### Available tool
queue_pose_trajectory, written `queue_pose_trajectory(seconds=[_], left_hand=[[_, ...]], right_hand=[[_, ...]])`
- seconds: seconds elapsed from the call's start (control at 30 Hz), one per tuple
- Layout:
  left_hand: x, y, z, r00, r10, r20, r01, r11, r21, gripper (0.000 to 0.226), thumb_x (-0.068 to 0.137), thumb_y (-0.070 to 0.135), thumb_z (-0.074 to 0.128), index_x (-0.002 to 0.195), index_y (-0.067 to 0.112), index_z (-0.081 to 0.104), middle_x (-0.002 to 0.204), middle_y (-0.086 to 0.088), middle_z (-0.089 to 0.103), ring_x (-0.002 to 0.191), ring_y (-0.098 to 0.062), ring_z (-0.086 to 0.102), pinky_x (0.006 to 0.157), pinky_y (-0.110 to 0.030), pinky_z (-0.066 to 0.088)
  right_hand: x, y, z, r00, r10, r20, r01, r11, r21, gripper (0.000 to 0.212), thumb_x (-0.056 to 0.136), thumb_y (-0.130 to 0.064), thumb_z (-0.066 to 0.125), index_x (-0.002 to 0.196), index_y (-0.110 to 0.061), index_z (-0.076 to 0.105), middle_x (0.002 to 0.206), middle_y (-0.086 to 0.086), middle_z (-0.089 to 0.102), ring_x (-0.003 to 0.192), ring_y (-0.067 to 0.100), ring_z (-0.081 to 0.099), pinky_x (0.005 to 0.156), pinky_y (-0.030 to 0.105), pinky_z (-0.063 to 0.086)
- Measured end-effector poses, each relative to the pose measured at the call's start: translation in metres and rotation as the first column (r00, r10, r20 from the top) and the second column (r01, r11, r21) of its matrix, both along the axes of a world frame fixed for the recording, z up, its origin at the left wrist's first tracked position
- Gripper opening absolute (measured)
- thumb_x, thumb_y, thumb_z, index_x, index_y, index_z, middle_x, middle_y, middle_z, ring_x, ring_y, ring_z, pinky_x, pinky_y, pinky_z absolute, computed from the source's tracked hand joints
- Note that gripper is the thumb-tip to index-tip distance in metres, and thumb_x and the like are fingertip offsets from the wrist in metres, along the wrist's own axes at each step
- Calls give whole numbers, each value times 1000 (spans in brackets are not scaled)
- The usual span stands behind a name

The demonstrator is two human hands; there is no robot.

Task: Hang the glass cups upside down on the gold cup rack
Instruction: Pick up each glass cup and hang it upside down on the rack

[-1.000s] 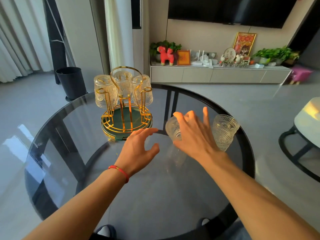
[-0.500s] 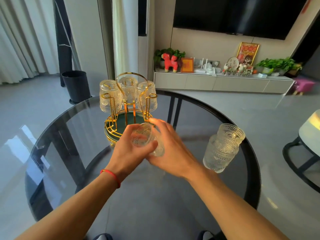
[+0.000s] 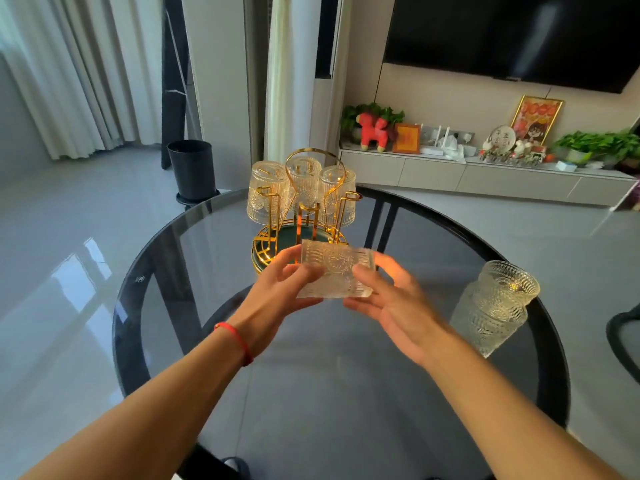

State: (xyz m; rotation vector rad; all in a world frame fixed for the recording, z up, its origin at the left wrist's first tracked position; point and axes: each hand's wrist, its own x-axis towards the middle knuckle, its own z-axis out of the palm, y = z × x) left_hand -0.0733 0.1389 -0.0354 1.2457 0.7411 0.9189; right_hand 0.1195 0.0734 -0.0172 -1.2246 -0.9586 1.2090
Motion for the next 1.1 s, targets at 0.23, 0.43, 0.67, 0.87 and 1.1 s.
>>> queue_pose_trajectory(seconds=[0.23, 0.43, 0.67, 0.87, 1.1], left_hand=[[-27, 7, -9, 923, 147, -357, -38, 954, 296, 61, 90, 65, 42, 141, 32, 47, 144, 5, 49, 129, -11, 46, 112, -42, 38], [-19, 4, -27, 739, 397, -544, 97, 737, 669, 60, 87, 37, 68, 142, 22, 48, 152, 1, 41, 140, -17, 35, 114, -37, 32], [-18, 7, -46, 494, 414, -765, 349, 711, 610, 79, 87, 54, 59, 154, 31, 25, 166, 1, 14, 151, -22, 5, 120, -57, 18], [-13, 9, -48, 498, 445, -744, 309, 710, 632, 77, 88, 53, 57, 153, 26, 27, 164, 1, 19, 150, -22, 11, 119, -52, 21], [-11, 9, -43, 557, 452, -697, 244, 713, 657, 73, 85, 47, 60, 149, 23, 35, 156, 3, 33, 144, -17, 23, 116, -46, 29]], right_hand=[[-13, 1, 43, 831, -319, 456, 144, 915, 377, 57, 67, -57, 83, 117, -47, 59, 105, -10, 69, 98, 17, 70, 73, 50, 64], [-53, 36, 99, 779, -400, 482, 116, 848, 516, 53, 75, -52, 80, 121, -40, 58, 116, -2, 67, 104, 26, 66, 81, 55, 60], [-85, 97, 132, 726, -351, 591, 117, 911, 397, 58, 78, -49, 80, 126, -26, 58, 129, 3, 58, 116, 26, 60, 90, 50, 58], [-104, 120, 117, 501, -360, 787, 68, 923, 379, 60, 76, -54, 81, 125, -29, 57, 117, 8, 50, 99, 24, 49, 73, 27, 37], [-117, 132, 95, 349, -282, 893, 96, 959, 265, 62, 76, -56, 79, 129, -31, 56, 130, 13, 49, 111, 34, 57, 94, 42, 51]])
